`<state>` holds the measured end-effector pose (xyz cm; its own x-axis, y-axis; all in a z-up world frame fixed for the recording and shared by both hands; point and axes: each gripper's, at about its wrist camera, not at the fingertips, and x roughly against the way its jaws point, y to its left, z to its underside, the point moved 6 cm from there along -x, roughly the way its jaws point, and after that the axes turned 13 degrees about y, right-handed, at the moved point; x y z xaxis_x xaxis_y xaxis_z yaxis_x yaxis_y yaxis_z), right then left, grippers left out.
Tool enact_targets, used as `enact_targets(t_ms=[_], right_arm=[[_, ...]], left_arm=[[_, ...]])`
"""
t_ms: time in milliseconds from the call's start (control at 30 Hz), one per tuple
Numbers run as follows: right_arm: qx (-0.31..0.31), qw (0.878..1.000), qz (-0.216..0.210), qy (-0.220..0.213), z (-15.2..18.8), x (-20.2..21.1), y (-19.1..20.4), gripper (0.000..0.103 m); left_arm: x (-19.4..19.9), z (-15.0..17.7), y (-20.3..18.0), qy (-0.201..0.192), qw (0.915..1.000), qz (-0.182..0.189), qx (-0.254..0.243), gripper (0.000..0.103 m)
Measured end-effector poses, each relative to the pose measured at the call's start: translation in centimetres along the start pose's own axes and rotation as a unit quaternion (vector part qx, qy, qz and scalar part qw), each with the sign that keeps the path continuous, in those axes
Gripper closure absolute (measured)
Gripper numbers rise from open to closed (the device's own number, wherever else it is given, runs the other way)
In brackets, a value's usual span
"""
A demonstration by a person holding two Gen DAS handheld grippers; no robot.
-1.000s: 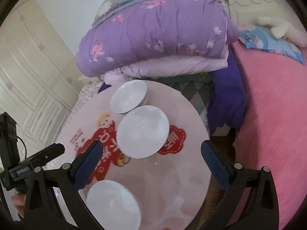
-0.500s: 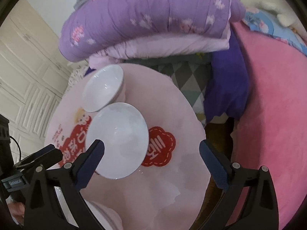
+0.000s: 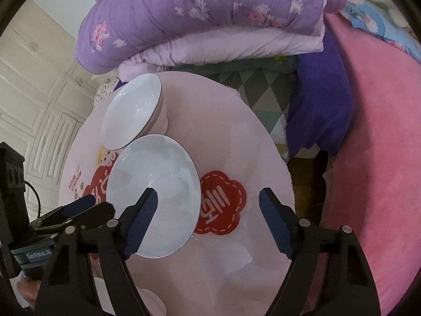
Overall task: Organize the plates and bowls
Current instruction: 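Move both tools to the next white bowl and close on its rim, then lift the bowl with both tools and carry it toward the placed bowl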
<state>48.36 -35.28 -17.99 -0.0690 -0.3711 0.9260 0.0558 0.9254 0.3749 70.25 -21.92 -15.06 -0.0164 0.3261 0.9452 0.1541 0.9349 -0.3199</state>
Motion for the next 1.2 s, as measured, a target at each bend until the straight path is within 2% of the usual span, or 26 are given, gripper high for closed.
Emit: enact_targets(t_ms=[167,233,400,500,600,667,833,1200], right_arm=[[0.000,1.000,-0.004,0.012,-0.2,-0.7,0.3,0.036],[0.000,1.000,-0.007,0.015,-0.3,-0.9,0.3,0.044],[0.001,1.000,-0.013,0.023,-0.4,-1.3,0.7,0.064],[0.002,1.000,-0.015,0.027,-0.2,-1.6,0.9,0.075],[0.002,0.999,-0.016,0.027,0.0,-1.7,1.0,0.087],[0.001,1.000,-0.014,0.024,0.0,-1.7,1.0,0.090],[-0.004,1.000,-0.009,0.018,0.3,-1.4,0.8,0.095],[-0.007,1.000,-0.007,0.011,0.9,-0.4,1.5,0.095]], left_arm=[[-1.3,-1.0,-0.4,0.010,0.9999,0.005,0.003,0.029],[-1.6,-1.0,-0.4,0.015,0.9998,0.010,0.004,0.036],[-2.7,-1.5,-0.8,0.035,0.9990,0.028,0.003,0.059],[-3.3,-1.8,-0.8,0.046,0.9981,0.041,0.009,0.081],[-3.5,-2.2,-0.7,0.047,0.9975,0.050,0.012,0.086],[-3.6,-2.2,-0.9,0.047,0.9972,0.057,0.012,0.094],[-3.8,-2.3,-1.2,0.040,0.9979,0.051,0.013,0.095],[-2.4,-0.8,-1.2,0.033,0.9980,0.052,0.014,0.096]])
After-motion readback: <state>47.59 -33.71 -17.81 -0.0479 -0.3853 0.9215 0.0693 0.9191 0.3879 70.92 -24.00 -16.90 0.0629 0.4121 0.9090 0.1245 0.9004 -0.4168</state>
